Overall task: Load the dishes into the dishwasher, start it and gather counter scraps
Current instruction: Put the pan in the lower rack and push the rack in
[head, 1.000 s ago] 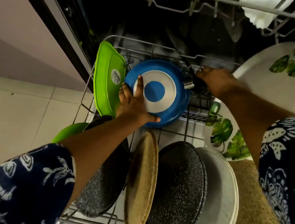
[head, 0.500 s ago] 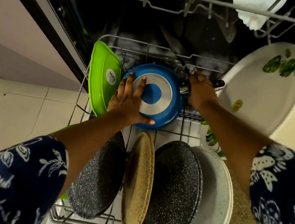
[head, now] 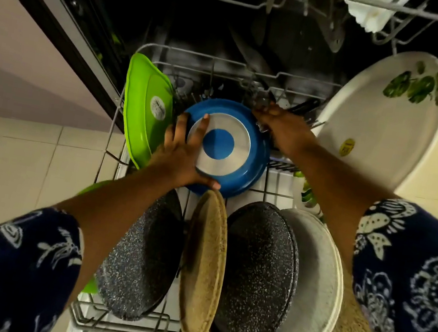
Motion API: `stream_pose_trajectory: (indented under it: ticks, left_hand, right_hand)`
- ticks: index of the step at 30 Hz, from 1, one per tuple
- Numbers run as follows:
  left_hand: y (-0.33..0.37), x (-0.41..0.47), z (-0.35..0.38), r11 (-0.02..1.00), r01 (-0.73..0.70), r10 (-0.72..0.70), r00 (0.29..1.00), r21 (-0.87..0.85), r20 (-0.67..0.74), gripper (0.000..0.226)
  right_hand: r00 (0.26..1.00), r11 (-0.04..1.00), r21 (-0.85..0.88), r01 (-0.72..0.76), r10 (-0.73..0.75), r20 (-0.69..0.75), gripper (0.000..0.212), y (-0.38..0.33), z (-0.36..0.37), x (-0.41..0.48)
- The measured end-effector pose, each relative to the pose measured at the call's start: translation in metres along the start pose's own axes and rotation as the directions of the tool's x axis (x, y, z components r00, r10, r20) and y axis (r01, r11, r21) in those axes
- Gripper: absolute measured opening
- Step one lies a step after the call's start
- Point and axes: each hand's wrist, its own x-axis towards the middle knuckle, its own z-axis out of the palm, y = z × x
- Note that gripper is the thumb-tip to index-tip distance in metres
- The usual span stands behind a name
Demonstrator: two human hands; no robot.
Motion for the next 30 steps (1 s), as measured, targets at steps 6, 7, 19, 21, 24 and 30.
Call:
stream_pose_trajectory:
  ticks: [6,7,19,21,24,30]
  left_hand:
    - [0.004,0.004,0.0,0.994,0.022,-0.028,0.998,0.108,0.055,0.144]
    - [0.005,0.004,-0.001,0.993,0.022,-0.029,0.998,0.117,0.061,0.143]
    - [0.018,-0.024,-0.052,0.993,-0.032,0.035,0.999,0.115,-0.028,0.084]
    - [0.029,-0.043,-0.063,0.998,-0.044,0.048,0.994,0.048,-0.099,0.072]
    - [0.046,-0.088,-0.07,0.989,-0.075,0.045,0.975,-0.131,-0.218,0.057]
    - [0.079,-0.208,-0.05,0.886,-0.047,-0.155,0.907,-0.461,-0.391,0.036]
  right_hand:
    - [0.998,1.0,0.025,-0.019,0.017,0.068,0.084,-0.008,-0.002,-0.008]
    - [0.997,0.999,0.036,-0.036,0.034,0.071,0.087,-0.008,-0.004,-0.007]
    - [0.907,0.879,0.298,-0.372,0.413,-0.085,0.071,-0.067,-0.048,-0.07]
    - [0.878,0.844,0.391,-0.368,0.454,-0.152,0.052,-0.088,-0.058,-0.098]
    - [0.834,0.817,0.471,-0.333,0.488,-0.256,0.039,-0.114,-0.063,-0.142]
    - [0.749,0.645,0.669,-0.369,0.632,-0.196,0.03,-0.172,-0.061,-0.256]
